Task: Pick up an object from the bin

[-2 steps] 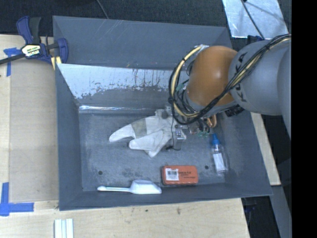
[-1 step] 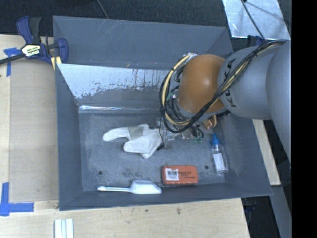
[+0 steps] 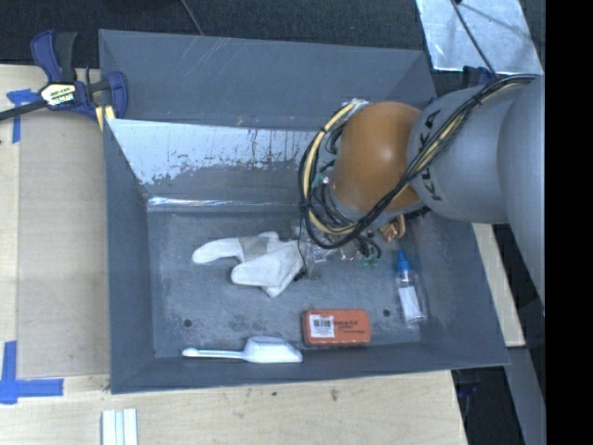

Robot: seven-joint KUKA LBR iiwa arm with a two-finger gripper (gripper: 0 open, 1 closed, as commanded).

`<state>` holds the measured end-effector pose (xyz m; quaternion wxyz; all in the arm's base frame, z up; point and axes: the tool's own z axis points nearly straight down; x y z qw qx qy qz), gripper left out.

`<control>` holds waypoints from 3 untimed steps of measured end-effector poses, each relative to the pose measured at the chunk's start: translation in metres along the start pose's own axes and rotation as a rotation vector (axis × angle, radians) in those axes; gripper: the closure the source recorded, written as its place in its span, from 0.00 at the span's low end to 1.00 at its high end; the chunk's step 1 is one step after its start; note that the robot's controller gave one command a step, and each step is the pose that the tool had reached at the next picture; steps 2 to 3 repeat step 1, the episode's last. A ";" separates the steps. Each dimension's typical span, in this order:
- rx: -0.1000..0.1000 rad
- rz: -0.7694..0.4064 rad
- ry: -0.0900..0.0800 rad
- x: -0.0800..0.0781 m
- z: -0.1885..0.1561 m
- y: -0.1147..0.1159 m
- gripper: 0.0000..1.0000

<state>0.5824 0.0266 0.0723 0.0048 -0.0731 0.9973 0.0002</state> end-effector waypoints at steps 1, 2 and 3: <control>0.000 0.034 0.002 -0.002 -0.171 0.019 1.00; 0.000 0.034 0.002 -0.002 -0.171 0.019 1.00; 0.000 0.034 0.002 -0.002 -0.171 0.019 1.00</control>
Offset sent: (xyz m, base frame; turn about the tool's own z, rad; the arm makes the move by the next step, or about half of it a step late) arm 0.0000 0.0000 0.0000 0.0000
